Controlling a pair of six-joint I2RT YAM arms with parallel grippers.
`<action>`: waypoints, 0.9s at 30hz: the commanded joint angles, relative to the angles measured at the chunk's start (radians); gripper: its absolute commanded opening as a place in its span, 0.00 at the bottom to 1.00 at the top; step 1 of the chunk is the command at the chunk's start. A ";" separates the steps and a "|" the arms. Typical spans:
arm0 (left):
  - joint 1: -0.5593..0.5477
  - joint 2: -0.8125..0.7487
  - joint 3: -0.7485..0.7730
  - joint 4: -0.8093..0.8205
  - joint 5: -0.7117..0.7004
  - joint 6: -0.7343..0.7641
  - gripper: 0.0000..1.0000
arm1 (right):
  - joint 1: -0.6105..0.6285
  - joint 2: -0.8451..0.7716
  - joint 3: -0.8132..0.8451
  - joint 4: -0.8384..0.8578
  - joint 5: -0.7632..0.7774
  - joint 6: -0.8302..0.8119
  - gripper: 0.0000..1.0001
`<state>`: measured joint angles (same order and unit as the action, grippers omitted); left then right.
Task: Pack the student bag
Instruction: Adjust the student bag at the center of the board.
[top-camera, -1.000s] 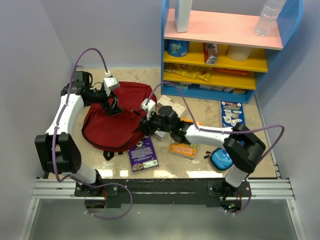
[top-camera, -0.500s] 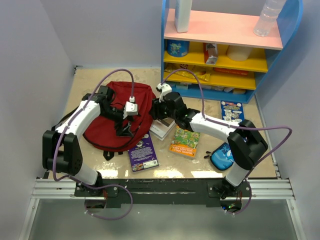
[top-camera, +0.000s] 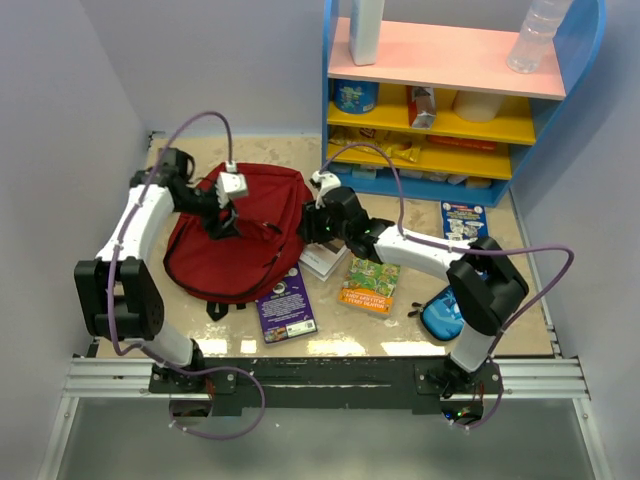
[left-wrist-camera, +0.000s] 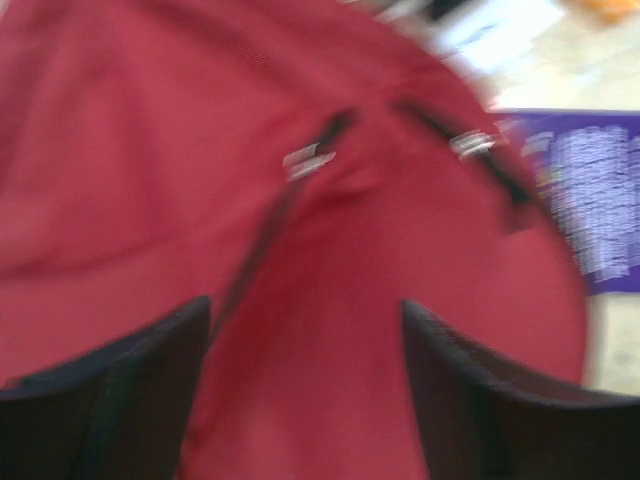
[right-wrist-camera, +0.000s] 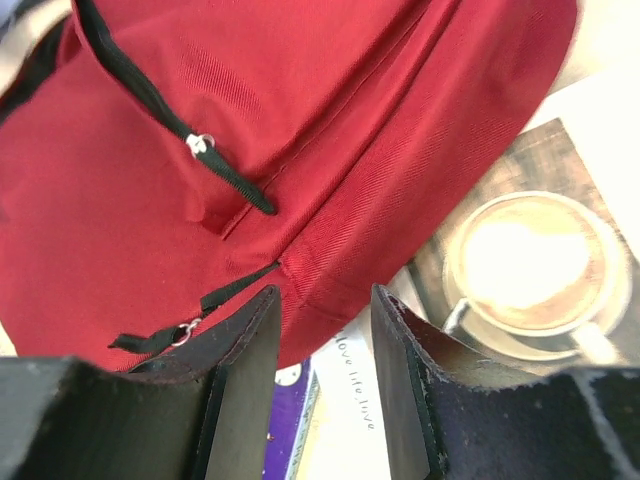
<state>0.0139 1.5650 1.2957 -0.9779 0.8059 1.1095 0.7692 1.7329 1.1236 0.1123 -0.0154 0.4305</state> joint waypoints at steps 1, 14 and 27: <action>0.078 0.069 0.103 -0.114 -0.010 0.165 0.93 | 0.044 0.048 0.045 -0.059 0.037 0.019 0.45; 0.078 0.200 0.025 0.166 -0.128 0.142 0.95 | 0.056 0.086 0.021 -0.008 0.058 0.025 0.23; 0.084 0.241 0.156 -0.049 -0.102 0.205 0.00 | -0.014 0.129 0.050 0.029 0.092 -0.019 0.00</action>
<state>0.0910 1.8679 1.4212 -0.9169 0.6777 1.2770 0.8097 1.8404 1.1393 0.1089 0.0166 0.4442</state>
